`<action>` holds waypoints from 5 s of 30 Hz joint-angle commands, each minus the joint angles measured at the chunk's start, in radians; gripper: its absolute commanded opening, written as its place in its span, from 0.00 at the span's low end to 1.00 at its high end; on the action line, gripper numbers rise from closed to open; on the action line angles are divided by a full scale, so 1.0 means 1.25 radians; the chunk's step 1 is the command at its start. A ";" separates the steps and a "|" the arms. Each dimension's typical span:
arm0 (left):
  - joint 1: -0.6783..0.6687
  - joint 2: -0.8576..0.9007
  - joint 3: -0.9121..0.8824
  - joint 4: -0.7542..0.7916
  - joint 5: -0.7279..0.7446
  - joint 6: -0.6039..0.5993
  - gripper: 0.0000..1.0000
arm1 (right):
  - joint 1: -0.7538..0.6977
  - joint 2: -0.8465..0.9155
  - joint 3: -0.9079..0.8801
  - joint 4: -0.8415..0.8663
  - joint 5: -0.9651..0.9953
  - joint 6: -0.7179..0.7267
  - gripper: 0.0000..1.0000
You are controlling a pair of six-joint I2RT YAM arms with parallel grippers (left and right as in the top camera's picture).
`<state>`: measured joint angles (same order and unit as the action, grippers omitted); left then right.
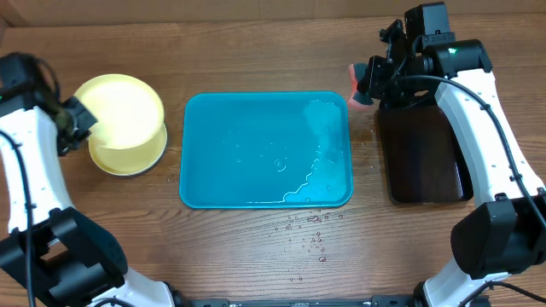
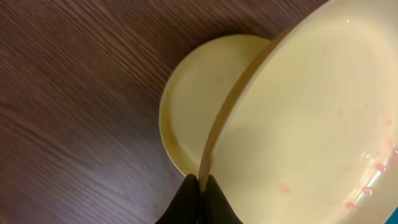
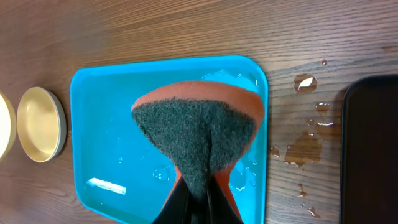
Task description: Clean dirty plates on tray and stack at the side
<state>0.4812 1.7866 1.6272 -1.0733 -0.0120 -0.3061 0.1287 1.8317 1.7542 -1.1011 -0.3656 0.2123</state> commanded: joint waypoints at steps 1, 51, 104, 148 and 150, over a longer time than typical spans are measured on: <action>0.032 0.033 -0.030 0.026 0.069 0.018 0.04 | -0.001 -0.001 0.007 0.009 -0.001 -0.003 0.04; -0.368 -0.059 -0.068 0.113 0.126 0.199 0.60 | -0.199 -0.001 -0.100 -0.118 0.354 -0.151 0.04; -0.422 -0.059 -0.068 0.150 0.127 0.207 1.00 | -0.148 -0.529 0.167 -0.212 0.094 -0.032 1.00; -0.422 -0.059 -0.068 0.150 0.127 0.206 1.00 | -0.080 -1.447 -1.259 0.819 0.215 -0.114 1.00; -0.422 -0.059 -0.068 0.150 0.127 0.207 1.00 | -0.072 -1.464 -1.291 0.840 0.228 -0.114 1.00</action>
<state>-0.0410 1.7111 1.5303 -0.8894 0.1459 -0.0666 0.0212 0.0326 0.1829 -0.0753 -0.1219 0.0746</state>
